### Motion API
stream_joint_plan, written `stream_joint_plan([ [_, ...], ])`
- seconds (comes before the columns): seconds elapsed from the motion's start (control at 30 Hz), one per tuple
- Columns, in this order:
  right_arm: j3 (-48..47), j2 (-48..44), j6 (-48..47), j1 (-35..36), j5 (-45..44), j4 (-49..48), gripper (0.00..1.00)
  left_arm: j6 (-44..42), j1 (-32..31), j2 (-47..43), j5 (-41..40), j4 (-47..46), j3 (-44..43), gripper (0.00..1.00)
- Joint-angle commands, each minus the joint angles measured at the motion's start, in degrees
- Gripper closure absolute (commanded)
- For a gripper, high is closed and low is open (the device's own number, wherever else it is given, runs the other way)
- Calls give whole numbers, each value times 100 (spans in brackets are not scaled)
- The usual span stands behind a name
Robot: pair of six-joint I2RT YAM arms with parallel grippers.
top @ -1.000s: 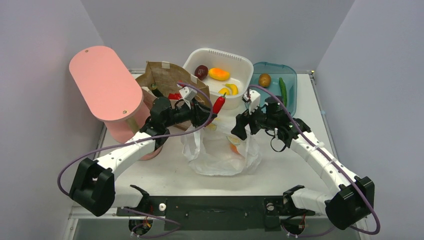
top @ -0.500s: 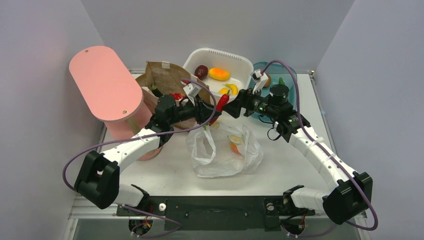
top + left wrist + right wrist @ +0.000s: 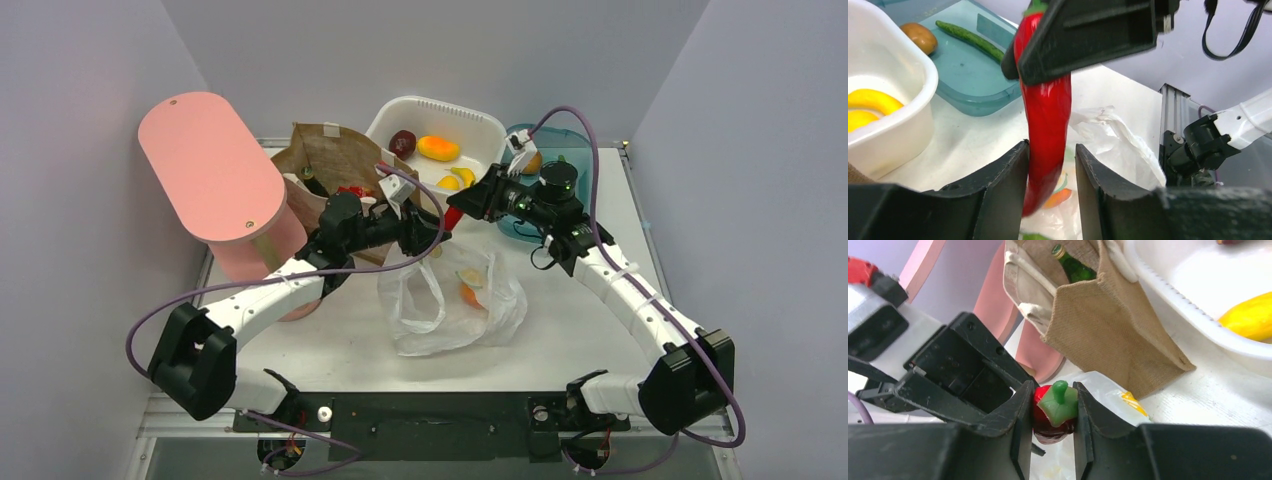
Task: Untie the knot of the grocery bags and take out the mixed food
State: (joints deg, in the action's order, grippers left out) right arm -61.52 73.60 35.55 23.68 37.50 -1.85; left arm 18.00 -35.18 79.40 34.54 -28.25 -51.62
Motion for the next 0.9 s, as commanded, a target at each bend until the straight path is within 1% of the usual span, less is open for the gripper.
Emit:
stream_joint_plan([
  [0.0, -297, -179, 118, -269, 70, -342, 100, -757, 20, -333, 184, 780, -213, 62],
  [0.1, -311, -281, 29, -360, 178, -188, 100, -1362, -54, -526, 363, 1189, -100, 60],
  [0.13, -335, -296, 28, -398, 278, -115, 100, -1732, -79, -604, 343, 1423, -41, 60],
  [0.2, -392, -343, 65, -464, 465, -26, 100, -2168, -228, -681, -73, 1781, 32, 57],
  [0.23, -425, -368, 79, -497, 537, 9, 100, -2230, -249, -702, -322, 1861, 70, 57],
  [0.3, -576, -398, 45, -538, 826, 220, 100, -2359, -268, -723, -542, 1968, 131, 56],
  [0.37, -892, -408, -420, -560, 1059, 790, 100, -2427, -263, -682, -661, 2075, 142, 56],
  [0.43, -1082, -417, -812, -617, 1212, 1629, 100, -2473, -256, -611, -725, 2142, 152, 56],
  [0.53, -1197, -494, -872, -828, 1236, 1870, 100, -2575, -250, -539, -838, 2205, 183, 56],
  [0.6, -1331, -485, -863, -1117, 1075, 1887, 100, -2615, -228, -505, -897, 2229, 201, 56],
  [0.67, -1507, -373, -895, -1605, 747, 1886, 100, -2635, -229, -492, -928, 2235, 200, 56],
  [0.73, -1660, -181, -1043, -1960, 188, 1987, 100, -2690, -245, -492, -867, 2229, 195, 56],
  [0.8, -1796, 39, -1405, -2142, -386, 2188, 100, -2791, -275, -475, -813, 2205, 188, 56],
  [0.83, -1886, 119, -1763, -2167, -779, 2338, 100, -2878, -302, -459, -793, 2200, 183, 56],
  [0.87, -1910, 260, -1916, -2197, -933, 2382, 100, -2919, -317, -451, -763, 2205, 185, 56],
])
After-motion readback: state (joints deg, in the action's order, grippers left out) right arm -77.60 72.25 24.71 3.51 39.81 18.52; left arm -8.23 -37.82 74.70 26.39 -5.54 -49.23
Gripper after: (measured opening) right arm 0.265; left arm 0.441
